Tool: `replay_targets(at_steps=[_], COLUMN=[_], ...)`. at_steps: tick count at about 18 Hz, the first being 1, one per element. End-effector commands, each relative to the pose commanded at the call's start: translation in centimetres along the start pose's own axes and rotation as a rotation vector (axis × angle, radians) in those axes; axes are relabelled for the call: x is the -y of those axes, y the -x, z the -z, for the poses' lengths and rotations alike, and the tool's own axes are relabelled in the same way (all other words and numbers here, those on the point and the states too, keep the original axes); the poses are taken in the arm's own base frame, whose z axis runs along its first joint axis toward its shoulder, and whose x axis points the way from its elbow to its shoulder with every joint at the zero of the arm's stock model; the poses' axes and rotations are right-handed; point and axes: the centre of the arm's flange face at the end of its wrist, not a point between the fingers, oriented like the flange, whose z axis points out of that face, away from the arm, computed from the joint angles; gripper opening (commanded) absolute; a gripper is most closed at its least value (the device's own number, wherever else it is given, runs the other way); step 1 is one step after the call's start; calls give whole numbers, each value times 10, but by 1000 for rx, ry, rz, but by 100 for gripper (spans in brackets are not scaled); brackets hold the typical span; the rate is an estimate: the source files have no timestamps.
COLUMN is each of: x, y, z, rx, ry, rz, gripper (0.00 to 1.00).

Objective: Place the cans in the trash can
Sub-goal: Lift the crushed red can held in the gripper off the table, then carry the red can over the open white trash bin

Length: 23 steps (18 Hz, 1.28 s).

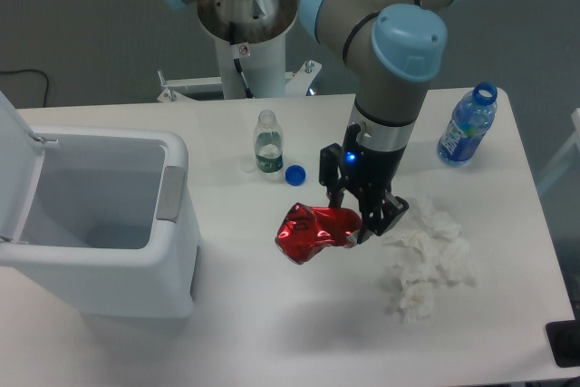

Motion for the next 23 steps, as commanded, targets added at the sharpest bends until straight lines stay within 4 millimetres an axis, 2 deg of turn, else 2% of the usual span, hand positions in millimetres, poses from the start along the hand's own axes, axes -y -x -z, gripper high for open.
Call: replay_targets(at_steps=[3,8,10,12,15,17,21,23], x=[10,30,39,58,69,82,106,122], y=[-4,-22,-29,-43,-53,-65,-93,-111], z=[14,46,46,56,80,90,100,98], rx=[6,33,28,33,42,47,38,20], ry=[-65,-100,-106,-122,-179,-200,-221,-225], rz=[58,152,174,187,278,260,245,214], gripper=[52,52,52,53,53,53,53,55])
